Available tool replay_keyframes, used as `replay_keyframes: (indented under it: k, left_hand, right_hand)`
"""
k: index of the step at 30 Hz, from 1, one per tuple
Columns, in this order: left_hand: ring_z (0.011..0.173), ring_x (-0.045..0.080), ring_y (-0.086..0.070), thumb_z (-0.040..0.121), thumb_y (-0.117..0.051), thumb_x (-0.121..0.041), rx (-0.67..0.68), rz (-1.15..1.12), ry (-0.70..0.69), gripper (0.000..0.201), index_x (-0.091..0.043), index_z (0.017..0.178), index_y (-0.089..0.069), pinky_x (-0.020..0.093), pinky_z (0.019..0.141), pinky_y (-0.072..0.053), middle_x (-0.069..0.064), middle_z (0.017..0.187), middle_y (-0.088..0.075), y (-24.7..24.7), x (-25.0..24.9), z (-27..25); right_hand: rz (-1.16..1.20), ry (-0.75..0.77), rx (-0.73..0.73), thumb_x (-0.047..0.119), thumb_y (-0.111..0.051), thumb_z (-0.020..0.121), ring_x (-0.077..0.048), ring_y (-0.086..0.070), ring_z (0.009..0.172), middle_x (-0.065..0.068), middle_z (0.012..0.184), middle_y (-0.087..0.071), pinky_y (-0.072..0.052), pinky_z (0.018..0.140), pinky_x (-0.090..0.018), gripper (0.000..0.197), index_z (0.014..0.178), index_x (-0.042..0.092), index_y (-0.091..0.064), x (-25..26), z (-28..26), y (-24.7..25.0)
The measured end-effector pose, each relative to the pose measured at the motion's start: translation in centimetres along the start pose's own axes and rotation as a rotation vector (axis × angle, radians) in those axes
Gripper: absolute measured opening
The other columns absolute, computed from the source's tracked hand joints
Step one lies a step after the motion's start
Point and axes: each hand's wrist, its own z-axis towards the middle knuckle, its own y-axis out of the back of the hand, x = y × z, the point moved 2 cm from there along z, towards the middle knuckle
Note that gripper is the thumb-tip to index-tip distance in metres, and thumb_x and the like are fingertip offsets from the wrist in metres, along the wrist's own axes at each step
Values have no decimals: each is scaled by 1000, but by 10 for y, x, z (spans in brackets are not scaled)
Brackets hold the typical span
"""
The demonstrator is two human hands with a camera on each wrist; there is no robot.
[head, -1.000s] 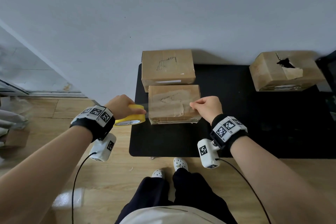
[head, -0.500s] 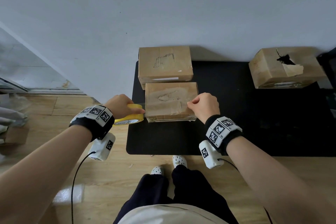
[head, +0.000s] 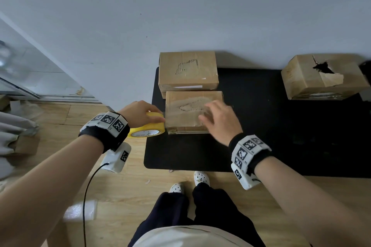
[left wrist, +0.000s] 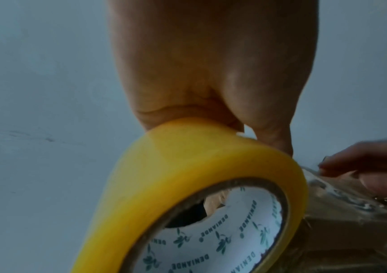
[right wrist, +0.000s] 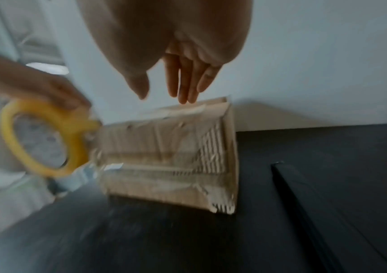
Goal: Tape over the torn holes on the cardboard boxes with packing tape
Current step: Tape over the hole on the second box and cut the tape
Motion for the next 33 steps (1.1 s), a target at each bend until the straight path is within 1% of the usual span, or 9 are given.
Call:
replay_keyframes:
  k: [2, 5, 9, 17, 21, 24, 26, 30, 33]
  left_hand:
    - [98, 13, -52, 80, -61, -54, 10, -21, -29, 37, -32, 109, -67, 31, 90, -42, -3, 112, -64, 4, -4, -3]
    - [99, 13, -53, 81, -62, -50, 8, -24, -47, 33, -31, 107, -68, 31, 91, -42, -3, 110, -65, 9, -8, -5]
    - [102, 15, -55, 84, -59, -49, 26, -3, -52, 32, -30, 108, -68, 33, 94, -44, -1, 112, -65, 11, -11, -4]
    - [99, 12, -48, 91, -51, -44, 93, 134, -74, 32, -34, 121, -58, 29, 92, -36, -3, 123, -59, 12, -18, -4]
    - [98, 10, -47, 91, -52, -42, 102, 128, -101, 28, -32, 115, -62, 29, 93, -37, -5, 117, -60, 15, -22, -4]
    - [95, 10, -47, 91, -53, -40, 97, 117, -117, 25, -29, 111, -63, 26, 88, -35, -9, 103, -57, 16, -26, -3]
    - [92, 10, -48, 90, -55, -39, 77, 96, -123, 23, -28, 107, -64, 25, 85, -34, -14, 92, -54, 17, -26, -3]
    - [88, 9, -47, 89, -58, -37, 51, 35, -125, 17, -27, 101, -64, 25, 82, -32, -25, 79, -48, 18, -24, -3]
    - [92, 10, -48, 88, -59, -35, 47, -3, -127, 17, -27, 101, -64, 25, 83, -32, -18, 85, -52, 19, -26, -4]
  right_hand:
    - [-114, 149, 193, 50, -39, 94, -19, -27, 142, -3, 156, -26, -20, 118, -37, 68, 149, 12, -26, 12, -8, -22]
    - [-280, 305, 210, 57, -25, 93, -15, -3, 147, -1, 158, 2, -4, 120, -34, 76, 151, 13, -1, 13, -12, -46]
    - [-359, 333, 212, 56, -26, 93, -18, -9, 148, -5, 159, -5, -4, 120, -35, 77, 150, 13, 2, 4, -12, -60]
    - [-379, 316, 150, 41, -55, 90, -20, -19, 146, -7, 159, -16, -11, 118, -34, 81, 151, 9, -12, -12, -18, -47]
    - [-403, 280, 135, 20, -72, 77, -20, -24, 144, -8, 158, -19, -16, 116, -37, 91, 150, 7, -19, -24, -22, -36]
    - [-357, 199, 121, 11, -71, 77, -20, -16, 145, -8, 158, -12, -12, 116, -35, 92, 150, 8, -14, -32, -27, -27]
    - [-275, 88, 62, 12, -68, 80, -23, -24, 143, -12, 157, -20, -18, 115, -35, 84, 149, 5, -21, -41, -34, -18]
    - [-253, -116, -58, 18, -65, 84, -30, -57, 114, -17, 131, -51, -49, 93, -38, 52, 130, 1, -48, -61, -47, -12]
    - [-234, -329, 56, 30, -63, 89, -27, -60, 98, -13, 115, -54, -51, 74, -34, 44, 122, 4, -51, -72, -47, -21]
